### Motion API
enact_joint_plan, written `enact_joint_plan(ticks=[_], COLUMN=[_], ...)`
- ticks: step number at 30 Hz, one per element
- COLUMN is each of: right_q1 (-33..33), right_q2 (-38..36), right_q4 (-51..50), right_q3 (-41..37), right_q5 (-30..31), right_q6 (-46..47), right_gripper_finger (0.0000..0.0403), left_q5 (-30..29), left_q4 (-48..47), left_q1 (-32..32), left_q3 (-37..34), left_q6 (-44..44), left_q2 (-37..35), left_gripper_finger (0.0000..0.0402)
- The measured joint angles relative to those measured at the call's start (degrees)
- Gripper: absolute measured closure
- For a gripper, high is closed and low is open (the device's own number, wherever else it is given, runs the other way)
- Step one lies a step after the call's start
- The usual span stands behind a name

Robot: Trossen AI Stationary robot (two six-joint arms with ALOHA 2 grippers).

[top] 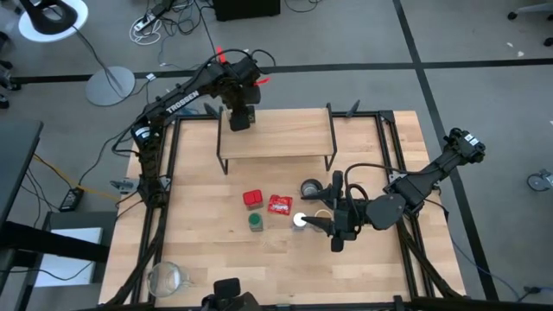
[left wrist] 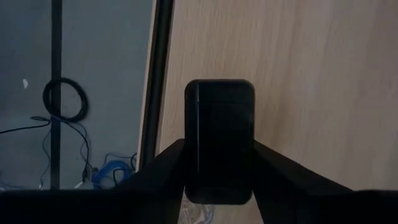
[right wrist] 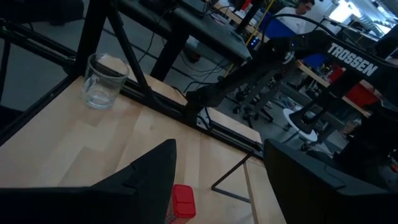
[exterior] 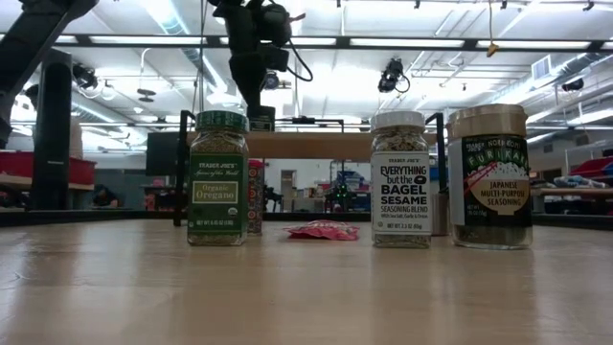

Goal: Shelf spices
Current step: Put the black seasoning can on the shelf

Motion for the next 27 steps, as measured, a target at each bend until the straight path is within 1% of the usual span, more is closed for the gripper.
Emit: enact_joint_plan(ticks=[13, 20, 27], right_q1=[0.0, 0.0, 0.0], right_q2=[0.0, 0.0, 0.0], right_q4=[0.1, 0.1, 0.1], right_q3=[0.0, 0.0, 0.0], right_q5=[0.0, 0.0, 0.0], right_q6=[0.0, 0.0, 0.0], right_gripper_finger=[0.0163, 0.0163, 0.0163], left_q5=[-1.2, -0.6, -0.4], left_q4=[0.0, -0.2, -1.4], left_q1=[-0.1, -0.7, -2.2], left_q3=[0.3, 4.5, 9.4], left_q6=[-0.3, -0.6, -3.1], left_q2=[0.0, 0.0, 0.0], left_gripper_finger=[0.0227, 0.0226, 0.0226])
